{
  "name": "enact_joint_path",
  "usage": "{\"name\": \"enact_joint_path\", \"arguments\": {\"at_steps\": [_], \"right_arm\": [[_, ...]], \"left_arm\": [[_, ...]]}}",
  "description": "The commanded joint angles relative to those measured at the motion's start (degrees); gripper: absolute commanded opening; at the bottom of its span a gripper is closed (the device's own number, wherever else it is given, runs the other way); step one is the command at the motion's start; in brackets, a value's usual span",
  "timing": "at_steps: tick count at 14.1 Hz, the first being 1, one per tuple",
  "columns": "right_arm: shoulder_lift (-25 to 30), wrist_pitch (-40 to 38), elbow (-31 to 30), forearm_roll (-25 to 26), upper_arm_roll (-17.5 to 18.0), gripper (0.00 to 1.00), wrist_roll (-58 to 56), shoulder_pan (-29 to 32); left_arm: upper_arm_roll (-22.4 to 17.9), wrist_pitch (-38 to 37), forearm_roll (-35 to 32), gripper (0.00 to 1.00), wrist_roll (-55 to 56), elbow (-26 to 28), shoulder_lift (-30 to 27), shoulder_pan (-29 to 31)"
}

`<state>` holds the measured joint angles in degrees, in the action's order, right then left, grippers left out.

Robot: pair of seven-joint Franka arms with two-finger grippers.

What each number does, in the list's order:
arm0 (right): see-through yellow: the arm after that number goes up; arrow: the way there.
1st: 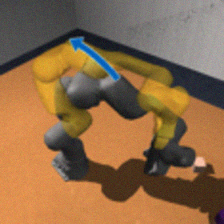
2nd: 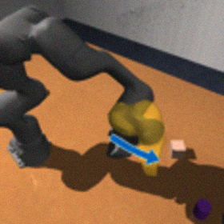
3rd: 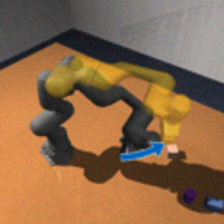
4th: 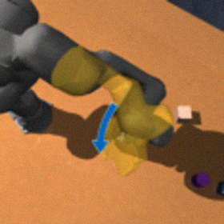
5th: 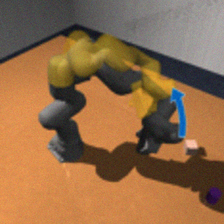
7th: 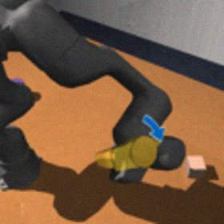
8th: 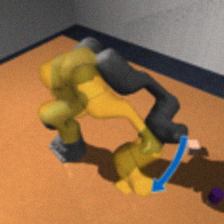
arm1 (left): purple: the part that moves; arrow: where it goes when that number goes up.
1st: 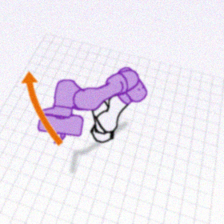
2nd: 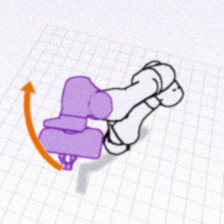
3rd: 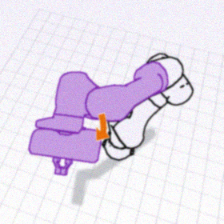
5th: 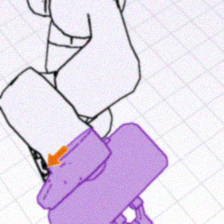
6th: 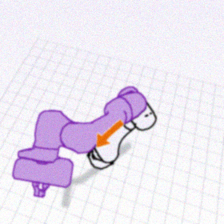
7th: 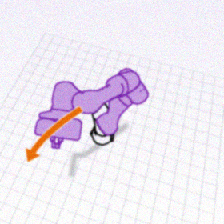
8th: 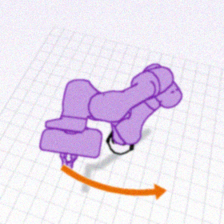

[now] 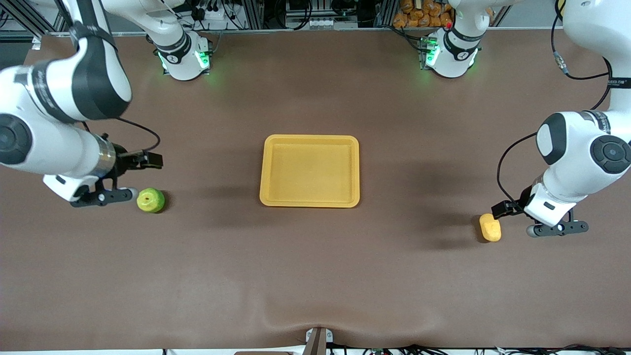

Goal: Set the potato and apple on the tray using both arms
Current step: 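Lower the right gripper to the apple while the left gripper lowers to the potato, then close the right gripper on the apple while the left gripper grasps the potato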

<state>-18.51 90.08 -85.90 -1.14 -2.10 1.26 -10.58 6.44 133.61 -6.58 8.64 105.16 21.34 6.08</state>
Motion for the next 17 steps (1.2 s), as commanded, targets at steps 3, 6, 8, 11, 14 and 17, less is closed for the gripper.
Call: {"name": "enact_joint_path", "arguments": {"at_steps": [3,6,8,11,14,17], "right_arm": [[-7.0,-1.5,1.8,-2.0,-0.3,1.0,-0.4,4.8],[-8.6,0.3,0.9,-5.5,-0.5,1.0,-3.4,7.5],[-8.6,5.3,-3.1,-4.9,-0.5,1.0,-5.8,8.2],[-8.5,13.2,-7.4,0.1,-0.5,1.0,-9.9,9.0],[-8.5,24.3,-13.8,0.3,-0.5,1.0,-14.6,10.5],[-8.6,34.5,-19.8,0.3,-0.5,1.0,-18.2,11.6]], "left_arm": [[0.1,5.6,-1.3,1.0,2.5,-0.1,4.3,0.0],[0.1,7.9,-2.9,1.0,2.8,-0.1,6.5,0.1],[0.0,8.6,-2.9,1.0,3.4,-0.1,7.5,0.1],[-0.1,9.9,-3.2,1.0,3.3,-0.3,9.2,0.1],[-0.4,10.3,-6.2,1.0,3.4,-0.7,10.5,0.2],[-0.6,10.3,-6.7,1.0,3.4,-0.7,10.9,0.8]]}}
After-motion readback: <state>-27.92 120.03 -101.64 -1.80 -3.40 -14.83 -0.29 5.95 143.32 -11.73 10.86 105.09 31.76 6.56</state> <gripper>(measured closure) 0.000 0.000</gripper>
